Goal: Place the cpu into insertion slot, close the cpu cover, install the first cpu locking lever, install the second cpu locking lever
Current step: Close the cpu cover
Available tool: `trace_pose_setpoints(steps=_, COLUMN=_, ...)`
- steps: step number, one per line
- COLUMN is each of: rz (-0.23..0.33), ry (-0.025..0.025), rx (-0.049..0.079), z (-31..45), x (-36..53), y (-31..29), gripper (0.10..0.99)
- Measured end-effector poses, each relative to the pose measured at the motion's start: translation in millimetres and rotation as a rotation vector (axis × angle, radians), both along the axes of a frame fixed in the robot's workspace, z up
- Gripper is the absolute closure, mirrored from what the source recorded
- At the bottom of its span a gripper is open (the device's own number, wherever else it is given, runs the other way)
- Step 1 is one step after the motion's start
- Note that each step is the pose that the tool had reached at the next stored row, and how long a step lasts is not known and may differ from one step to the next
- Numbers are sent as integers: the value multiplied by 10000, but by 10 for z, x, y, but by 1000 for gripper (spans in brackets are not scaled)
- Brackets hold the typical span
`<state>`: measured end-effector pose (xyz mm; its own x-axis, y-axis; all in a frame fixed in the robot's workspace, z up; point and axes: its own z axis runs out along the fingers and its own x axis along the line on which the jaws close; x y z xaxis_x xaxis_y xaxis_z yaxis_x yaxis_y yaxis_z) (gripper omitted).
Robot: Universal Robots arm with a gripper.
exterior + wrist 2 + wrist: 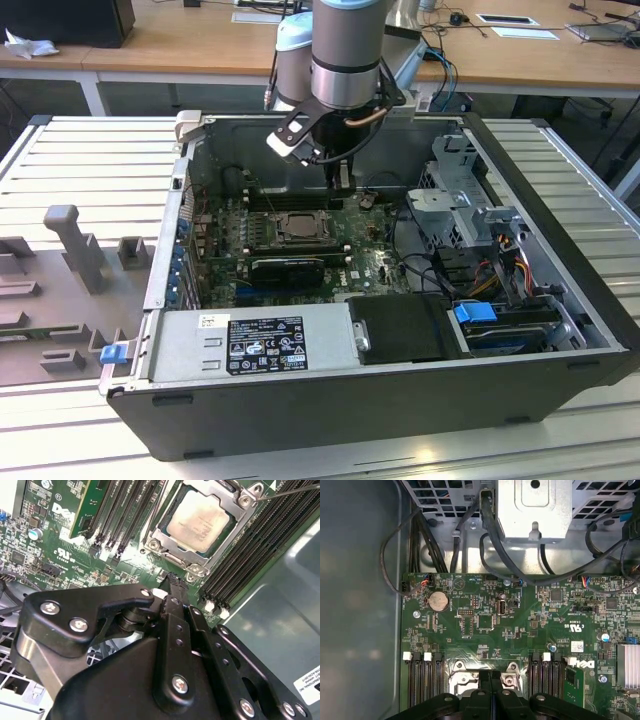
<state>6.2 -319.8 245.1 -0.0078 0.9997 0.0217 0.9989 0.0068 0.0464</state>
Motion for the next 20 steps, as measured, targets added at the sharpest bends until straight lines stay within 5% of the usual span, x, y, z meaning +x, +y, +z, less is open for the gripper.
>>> trace_pose_setpoints(steps=14, rz=0, ry=0, rx=0, z=0, x=-35, y=0, gripper=980)
trace_pose_setpoints(steps=20, rz=-1, ry=0, rx=2, z=-6, x=-195, y=0, gripper=980)
